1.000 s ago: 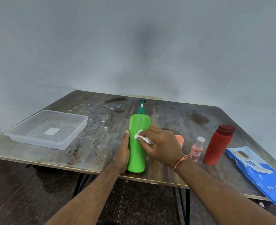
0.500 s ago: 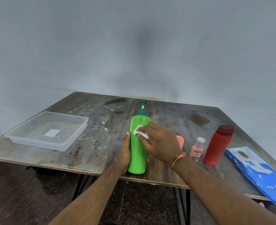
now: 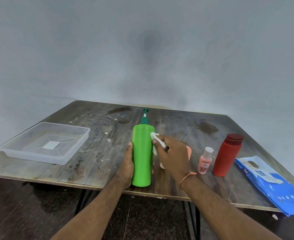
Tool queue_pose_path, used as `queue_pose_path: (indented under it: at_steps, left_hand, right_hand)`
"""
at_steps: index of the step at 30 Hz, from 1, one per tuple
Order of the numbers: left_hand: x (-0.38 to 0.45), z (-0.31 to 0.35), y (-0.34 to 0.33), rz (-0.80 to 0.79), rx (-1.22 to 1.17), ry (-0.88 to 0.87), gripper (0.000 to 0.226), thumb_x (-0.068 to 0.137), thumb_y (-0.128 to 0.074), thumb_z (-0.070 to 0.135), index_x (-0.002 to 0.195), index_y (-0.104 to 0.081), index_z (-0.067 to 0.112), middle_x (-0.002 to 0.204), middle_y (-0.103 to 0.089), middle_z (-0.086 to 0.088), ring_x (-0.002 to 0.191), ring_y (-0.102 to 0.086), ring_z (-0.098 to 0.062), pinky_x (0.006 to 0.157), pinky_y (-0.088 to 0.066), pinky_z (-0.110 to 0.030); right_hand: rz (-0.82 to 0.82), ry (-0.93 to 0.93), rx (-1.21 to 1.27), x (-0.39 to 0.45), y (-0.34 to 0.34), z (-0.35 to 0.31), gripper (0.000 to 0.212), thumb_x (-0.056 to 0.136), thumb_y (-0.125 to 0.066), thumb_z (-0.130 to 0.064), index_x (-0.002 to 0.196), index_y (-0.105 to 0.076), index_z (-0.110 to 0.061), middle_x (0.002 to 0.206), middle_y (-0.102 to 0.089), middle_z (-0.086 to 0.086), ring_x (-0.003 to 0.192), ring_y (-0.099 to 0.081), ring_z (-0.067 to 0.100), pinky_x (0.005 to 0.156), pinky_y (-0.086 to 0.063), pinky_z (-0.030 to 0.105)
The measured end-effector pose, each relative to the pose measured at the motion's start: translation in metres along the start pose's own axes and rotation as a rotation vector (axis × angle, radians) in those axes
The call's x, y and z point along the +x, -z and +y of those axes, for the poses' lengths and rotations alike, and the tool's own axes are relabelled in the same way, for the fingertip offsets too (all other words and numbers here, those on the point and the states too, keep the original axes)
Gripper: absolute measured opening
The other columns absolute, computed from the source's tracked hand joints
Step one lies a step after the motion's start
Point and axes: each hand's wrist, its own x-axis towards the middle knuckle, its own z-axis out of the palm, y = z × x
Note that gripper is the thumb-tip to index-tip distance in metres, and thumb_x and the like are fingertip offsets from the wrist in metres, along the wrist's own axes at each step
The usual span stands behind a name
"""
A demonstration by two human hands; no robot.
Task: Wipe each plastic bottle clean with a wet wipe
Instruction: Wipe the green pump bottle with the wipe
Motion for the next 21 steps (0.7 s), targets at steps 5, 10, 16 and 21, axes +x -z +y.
queue_pose_path:
  at_steps: [5, 10, 16, 21]
  left_hand:
    - [0.001, 0.002, -0.004, 0.05, -0.043, -0.015, 0.082, 0.1, -0.025, 0.07, 0.115, -0.079, 0.01, 0.1, -0.074, -0.03, 0.069, -0.071, -0.035, 0.065, -0.06, -0.04]
    - [-0.003, 0.002, -0.006, 0.033, 0.031, -0.013, 0.085, 0.099, -0.025, 0.07, 0.113, -0.075, 0.002, 0.091, -0.069, -0.032, 0.066, -0.069, -0.036, 0.062, -0.059, -0.039]
    - [-0.001, -0.001, -0.001, 0.011, 0.077, -0.016, 0.091, 0.094, -0.03, 0.076, 0.123, -0.069, 0.0, 0.098, -0.069, -0.034, 0.073, -0.07, -0.038, 0.068, -0.06, -0.042]
    - [0.0, 0.001, -0.003, 0.089, 0.093, -0.032, 0.078, 0.1, -0.024, 0.068, 0.122, -0.072, 0.011, 0.11, -0.077, -0.022, 0.092, -0.076, -0.031, 0.077, -0.063, -0.04]
  right_hand:
    - [-0.058, -0.136, 0.027, -0.028, -0.005, 0.003, 0.019, 0.099, -0.075, -0.037, 0.087, -0.078, -0.022, 0.069, -0.065, -0.018, 0.068, -0.063, 0.003, 0.057, -0.04, 0.017]
    - [0.008, -0.255, 0.081, -0.002, -0.001, -0.002, 0.023, 0.1, -0.072, -0.04, 0.086, -0.078, -0.022, 0.067, -0.07, -0.008, 0.065, -0.065, 0.009, 0.062, -0.053, 0.038]
    - [0.036, -0.231, 0.133, 0.003, 0.001, -0.01, 0.013, 0.099, -0.075, -0.034, 0.108, -0.083, -0.03, 0.078, -0.074, -0.023, 0.073, -0.068, -0.005, 0.066, -0.049, 0.014]
    - [-0.087, -0.07, 0.01, -0.05, 0.003, -0.004, 0.019, 0.098, -0.078, -0.033, 0.116, -0.081, -0.032, 0.091, -0.073, -0.023, 0.077, -0.063, -0.01, 0.063, -0.04, 0.004]
